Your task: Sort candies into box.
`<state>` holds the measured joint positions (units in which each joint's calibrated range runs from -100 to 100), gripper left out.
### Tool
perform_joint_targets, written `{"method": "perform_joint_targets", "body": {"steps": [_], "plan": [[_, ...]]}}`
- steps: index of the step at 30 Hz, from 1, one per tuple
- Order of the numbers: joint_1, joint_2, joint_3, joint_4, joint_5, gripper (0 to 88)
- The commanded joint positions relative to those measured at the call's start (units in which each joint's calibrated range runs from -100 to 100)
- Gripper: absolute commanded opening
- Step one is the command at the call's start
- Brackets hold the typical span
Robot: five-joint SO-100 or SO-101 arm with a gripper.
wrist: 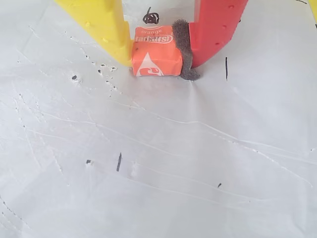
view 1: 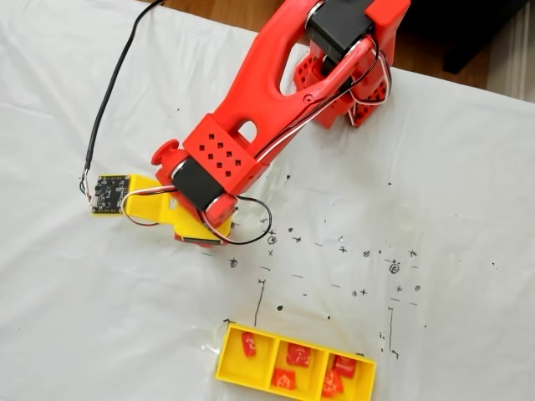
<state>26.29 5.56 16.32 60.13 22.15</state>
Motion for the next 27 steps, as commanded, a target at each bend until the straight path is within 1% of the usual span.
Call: {"method": "perform_joint_targets", "body": {"steps": [1,6,12,17,21,22,27], "plan": [[0.6,-7.6,-2.1,1.2,0.2,3.8],[-2.4,-14.5,-5.8,4.5,-1.4,2.4],[-8.6,-18.2,-14.8,6.8,-7.0,1.8],[-14.1,-21.2,-16.7,3.9,-11.9,1.0],[-17.1,-21.4,-17.4,2.0,-14.0,0.8],[-18.4,-20.7,-17.1,-0.6,-15.1,0.6],[-20.6,-18.1,-16.1,-7.0,-16.5,0.1]]}}
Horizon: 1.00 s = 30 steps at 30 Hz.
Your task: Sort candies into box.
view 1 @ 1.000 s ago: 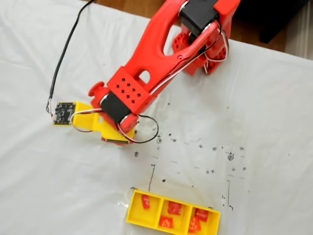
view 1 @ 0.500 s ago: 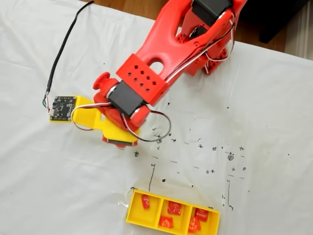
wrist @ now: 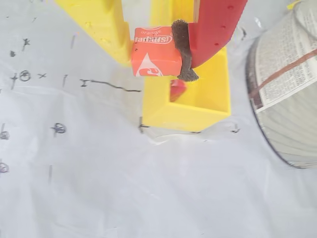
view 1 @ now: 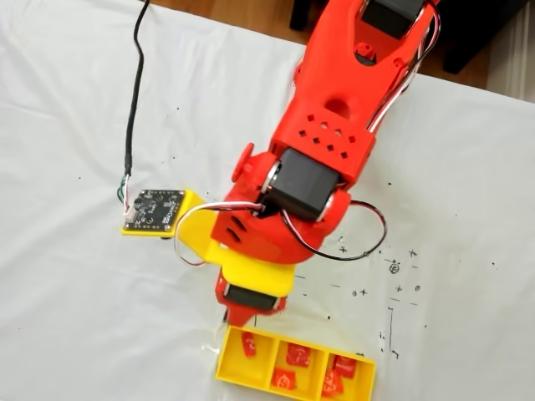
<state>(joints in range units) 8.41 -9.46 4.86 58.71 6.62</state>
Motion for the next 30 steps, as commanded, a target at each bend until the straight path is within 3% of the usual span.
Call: {"method": "perform_joint_targets", "body": {"steps": [1,10,30], "plan": [[-2.9,-2.5,-4.9,-6.4,-1.1,0.1],[-3.4,4.6,-10.8,-7.0,-1.2,0.1],[-5.1,7.1,-4.9,-11.1,1.1,0.1]]}}
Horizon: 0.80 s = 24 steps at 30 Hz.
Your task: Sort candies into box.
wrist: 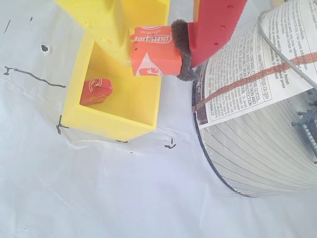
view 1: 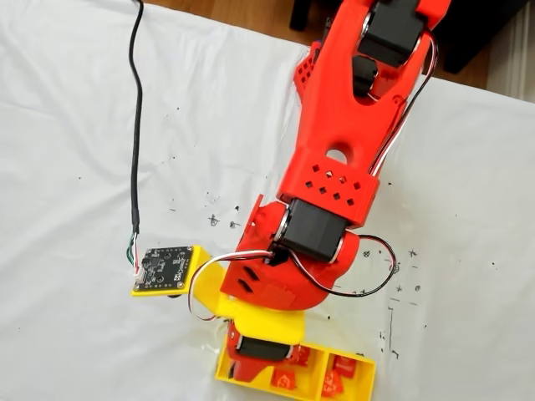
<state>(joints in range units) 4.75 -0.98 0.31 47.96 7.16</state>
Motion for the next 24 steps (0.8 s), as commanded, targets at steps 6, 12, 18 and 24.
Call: {"method": "perform_joint_targets", "body": {"steps": [6,12,18,24], "plan": [[-1.1,-1.1,-0.4,1.4,1.0,0.1],[-0.9,-1.0,-0.6,1.8,0.9,0.1],[-0.8,-0.6,-1.1,1.4,1.2,0.9],[-0.5,0.2,-2.2,1.2,1.7,11.3]]}}
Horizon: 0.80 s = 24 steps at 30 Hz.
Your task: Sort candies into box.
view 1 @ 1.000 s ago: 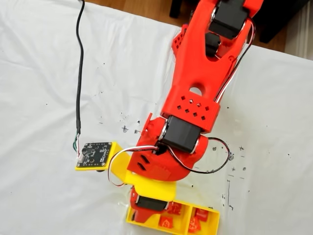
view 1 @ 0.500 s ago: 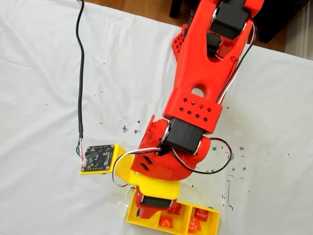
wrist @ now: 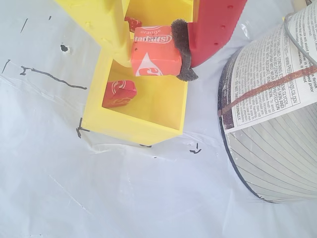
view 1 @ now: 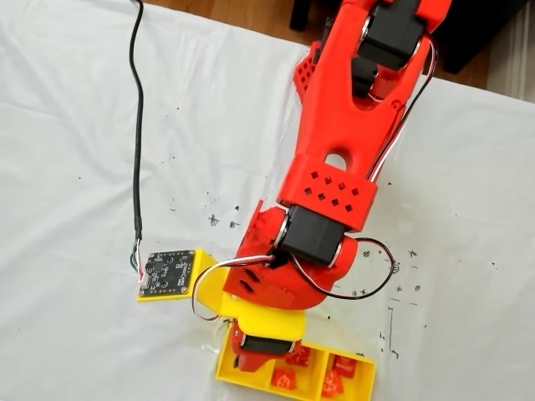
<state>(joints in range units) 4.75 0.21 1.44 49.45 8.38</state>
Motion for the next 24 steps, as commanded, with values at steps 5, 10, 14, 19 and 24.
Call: {"method": "perform_joint_targets", "body": {"steps": [5,10,14,19,24], "plan": [[-0.3,-1.0,-3.4,-0.2,0.7,36.2],[-0.3,-1.6,-2.9,-0.7,0.8,44.9],[-0.3,-2.1,-2.8,-0.5,0.8,43.7],[-0.3,-2.8,-2.7,-0.2,0.9,33.4],[0.0,-4.0,-2.5,0.2,0.2,10.6]]}}
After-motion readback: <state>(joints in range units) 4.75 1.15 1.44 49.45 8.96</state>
